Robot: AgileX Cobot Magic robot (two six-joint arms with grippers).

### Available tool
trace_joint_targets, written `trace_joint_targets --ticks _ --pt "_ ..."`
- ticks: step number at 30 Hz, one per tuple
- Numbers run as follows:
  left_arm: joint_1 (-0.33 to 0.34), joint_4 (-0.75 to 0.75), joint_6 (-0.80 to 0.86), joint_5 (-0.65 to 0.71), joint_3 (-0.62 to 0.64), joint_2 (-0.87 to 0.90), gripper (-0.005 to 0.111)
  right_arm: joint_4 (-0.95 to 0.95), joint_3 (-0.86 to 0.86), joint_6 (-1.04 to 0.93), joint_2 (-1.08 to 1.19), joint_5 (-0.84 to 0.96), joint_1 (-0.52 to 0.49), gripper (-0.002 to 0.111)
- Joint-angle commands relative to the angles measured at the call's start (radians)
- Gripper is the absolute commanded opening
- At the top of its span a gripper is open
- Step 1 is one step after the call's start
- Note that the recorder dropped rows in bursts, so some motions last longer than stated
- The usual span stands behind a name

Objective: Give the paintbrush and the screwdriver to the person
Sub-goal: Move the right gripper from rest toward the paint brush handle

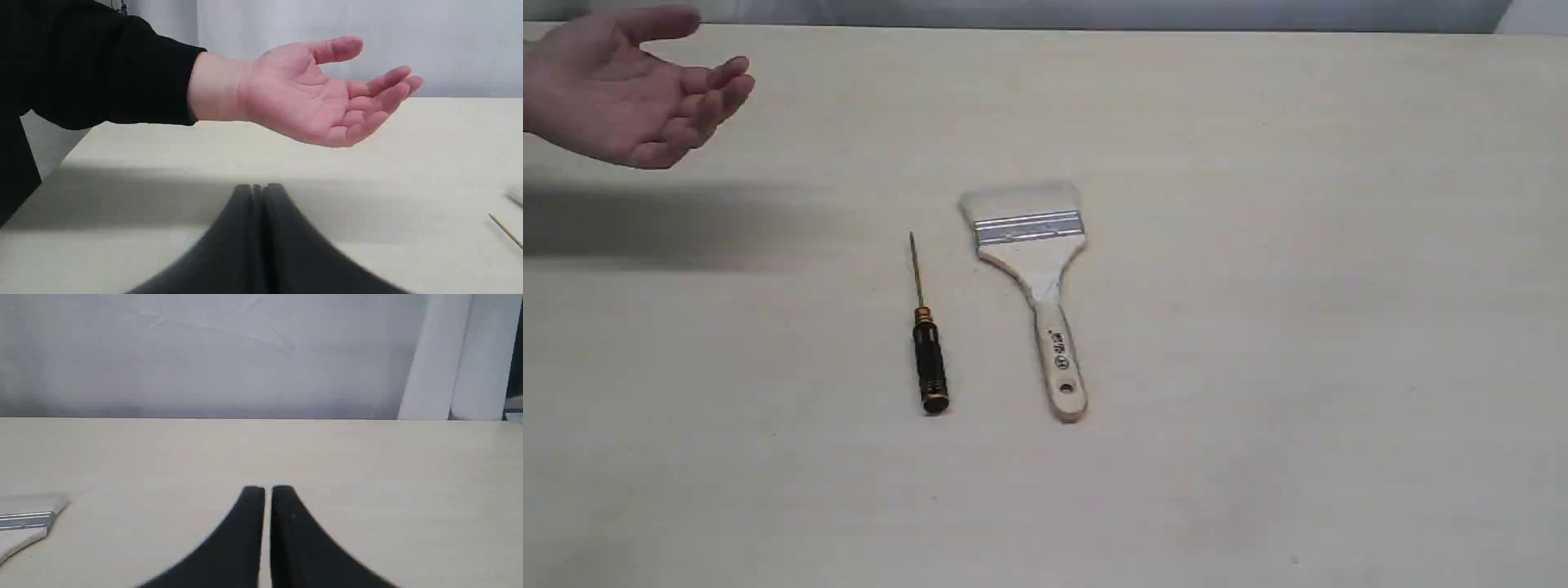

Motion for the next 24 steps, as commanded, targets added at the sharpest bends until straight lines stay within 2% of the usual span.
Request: trace_joint_targets --ticks 1,13,18,24 --pt "-0.006 -0.001 -0.002 -0.011 0.002 -0.002 0.0 -0.055 0.003 -0.044 -0.006 -0.061 0.003 0.004" --pt "-0.006 -0.003 -0.002 -0.007 0.002 -0.002 0.0 -0.055 0.003 -0.047 -0.006 -0.129 0.003 0.004" --pt "-0.006 -0.003 -0.002 -0.01 0.002 -0.002 0.0 0.11 0.003 -0.001 -0.006 -0.156 0.003 0.004" --pt "-0.006 -0.003 -0.002 -0.01 0.002 -0.002 0.0 0.131 0.003 0.003 -0.006 -0.231 0.003 0.004"
